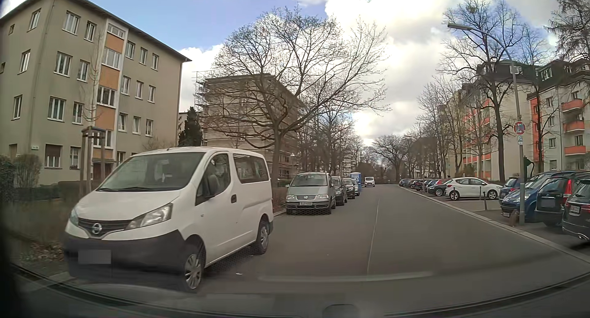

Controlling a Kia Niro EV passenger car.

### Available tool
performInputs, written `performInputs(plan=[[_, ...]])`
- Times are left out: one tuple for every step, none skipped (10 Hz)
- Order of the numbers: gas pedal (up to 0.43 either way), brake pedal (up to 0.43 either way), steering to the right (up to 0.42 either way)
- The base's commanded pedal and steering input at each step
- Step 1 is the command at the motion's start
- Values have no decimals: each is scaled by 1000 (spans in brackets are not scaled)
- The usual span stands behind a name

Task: Follow the waypoints while adhering to traffic rules and regulations

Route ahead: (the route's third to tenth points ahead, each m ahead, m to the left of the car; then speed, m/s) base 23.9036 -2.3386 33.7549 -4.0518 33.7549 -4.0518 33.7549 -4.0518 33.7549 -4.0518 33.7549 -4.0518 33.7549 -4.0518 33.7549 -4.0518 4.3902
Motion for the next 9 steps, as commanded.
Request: performInputs(plan=[[0,37,262],[0,37,257],[0,37,250],[0,30,247],[0,37,242],[0,37,228],[0,37,210],[0,43,197],[0,49,184]])
